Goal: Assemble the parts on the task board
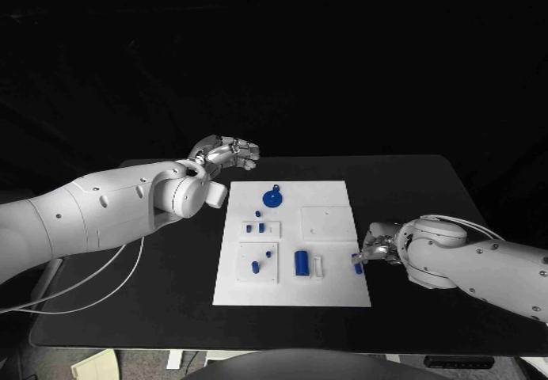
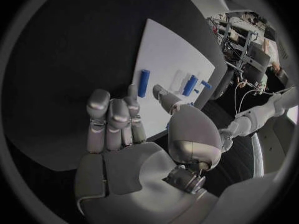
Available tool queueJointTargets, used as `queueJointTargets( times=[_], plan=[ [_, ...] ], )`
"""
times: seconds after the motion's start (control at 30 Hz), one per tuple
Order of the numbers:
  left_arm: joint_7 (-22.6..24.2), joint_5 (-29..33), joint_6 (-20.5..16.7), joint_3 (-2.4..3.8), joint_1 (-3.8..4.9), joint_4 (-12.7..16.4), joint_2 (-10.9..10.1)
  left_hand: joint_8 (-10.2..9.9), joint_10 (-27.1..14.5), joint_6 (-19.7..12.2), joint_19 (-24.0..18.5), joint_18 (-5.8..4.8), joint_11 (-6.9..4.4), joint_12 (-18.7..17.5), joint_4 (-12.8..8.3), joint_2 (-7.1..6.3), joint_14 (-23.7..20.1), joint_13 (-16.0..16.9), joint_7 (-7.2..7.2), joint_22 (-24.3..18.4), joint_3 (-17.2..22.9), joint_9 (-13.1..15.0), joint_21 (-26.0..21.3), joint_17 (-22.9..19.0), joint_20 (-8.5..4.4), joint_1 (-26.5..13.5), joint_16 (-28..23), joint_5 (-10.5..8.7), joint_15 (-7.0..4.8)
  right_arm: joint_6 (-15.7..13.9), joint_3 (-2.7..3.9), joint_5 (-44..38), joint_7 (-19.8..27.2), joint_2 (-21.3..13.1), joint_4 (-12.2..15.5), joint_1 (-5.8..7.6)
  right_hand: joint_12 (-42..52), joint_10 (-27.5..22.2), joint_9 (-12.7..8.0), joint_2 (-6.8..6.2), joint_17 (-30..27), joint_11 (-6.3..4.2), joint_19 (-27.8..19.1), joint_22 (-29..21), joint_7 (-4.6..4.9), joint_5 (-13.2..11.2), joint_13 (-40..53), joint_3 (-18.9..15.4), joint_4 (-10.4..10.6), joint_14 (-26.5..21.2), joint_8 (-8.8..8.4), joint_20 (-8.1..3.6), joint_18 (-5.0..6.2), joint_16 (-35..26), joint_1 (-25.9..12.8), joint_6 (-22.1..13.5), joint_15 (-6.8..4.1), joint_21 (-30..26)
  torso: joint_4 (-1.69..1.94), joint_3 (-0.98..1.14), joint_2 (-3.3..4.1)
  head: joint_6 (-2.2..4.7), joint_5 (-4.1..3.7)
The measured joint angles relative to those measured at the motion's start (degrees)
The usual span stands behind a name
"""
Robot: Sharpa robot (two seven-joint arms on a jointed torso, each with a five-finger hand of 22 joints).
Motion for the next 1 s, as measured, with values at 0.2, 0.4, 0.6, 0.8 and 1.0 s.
queueJointTargets(
  times=[0.2,0.4,0.6,0.8,1.0],
  plan=[
    [0.0,0.0,0.0,-0.01,0.0,0.0,0.0,0.0,0.0,0.0,0.0,0.0,0.0,0.0,0.1,-0.03,0.0,0.0,0.0,0.0,0.1,0.0,0.0,0.1,0.0,0.0,0.0,0.0,0.0,0.6,-0.09,-1.7,-0.4,0.3,-0.5,-0.17,-0.2,0.0,0.0,0.21,0.0,0.0,0.0,0.0,0.09,0.0,0.0,0.1,0.2,0.0,0.0,0.0,0.0,0.0,-0.2,0.3,0.0,0.0,0.01,-0.02,0.0,-0.19,0.07],
    [0.0,0.0,0.1,-0.01,0.0,0.0,0.0,0.0,0.0,0.0,0.0,0.0,0.0,0.0,0.2,-0.23,0.0,0.0,0.0,0.0,-0.1,-0.1,0.0,0.1,0.0,-0.2,0.0,0.0,0.0,0.9,-0.34,-3.1,-0.5,1.5,-0.9,-0.72,-0.2,0.0,0.5,0.31,0.0,0.0,0.0,0.1,0.06,0.0,-0.1,0.1,0.2,0.0,0.41,0.01,0.0,0.0,-0.3,0.3,0.02,0.0,0.01,-0.05,-0.02,-0.29,0.1],
    [0.0,0.0,0.1,-0.02,0.0,0.0,-0.1,0.0,0.0,0.0,0.0,0.0,0.0,0.0,0.2,-0.23,0.0,-0.1,0.0,0.0,-0.1,-0.1,0.0,0.2,0.0,-0.2,-0.2,0.0,0.0,0.9,-0.24,-4.9,-0.5,2.1,-1.4,-1.02,-0.3,0.0,0.6,1.66,0.0,-0.01,0.0,0.1,-0.09,0.0,-0.1,1.8,-1.0,0.0,0.39,0.01,0.0,0.0,2.0,0.9,-0.02,0.0,0.01,-0.07,-0.03,-0.41,0.12],
    [-0.1,0.0,0.2,-0.03,0.0,0.0,-0.2,0.0,0.0,0.0,0.0,0.0,0.0,0.0,0.2,-0.23,0.0,-0.1,0.0,0.1,-0.1,0.0,0.0,0.3,0.0,-0.2,-0.2,0.0,0.0,0.9,-0.57,-6.8,-0.6,2.3,-2.2,-1.36,-0.3,0.0,-0.1,1.66,0.0,0.0,0.0,0.2,-0.12,0.0,-0.1,3.0,-1.6,-0.2,-0.89,0.02,0.02,0.0,2.7,1.1,-0.18,0.0,0.01,-0.09,-0.03,-0.48,0.14],
    [-0.2,0.0,0.2,-0.03,0.0,0.1,-0.2,0.0,0.0,-0.2,0.0,0.0,0.0,0.0,0.2,-0.23,0.0,-0.1,0.2,0.1,-0.1,0.0,0.0,0.3,0.0,-0.2,-0.2,0.0,0.0,1.1,-0.61,-8.0,-0.6,2.7,-2.2,-1.51,-0.5,0.0,0.2,1.91,0.0,0.0,-0.2,0.2,-0.13,0.0,-0.1,4.8,-2.4,-0.2,-0.42,0.22,0.07,0.0,4.3,1.1,-0.18,0.0,-0.03,-0.07,-0.03,-0.42,0.15]
  ],
)
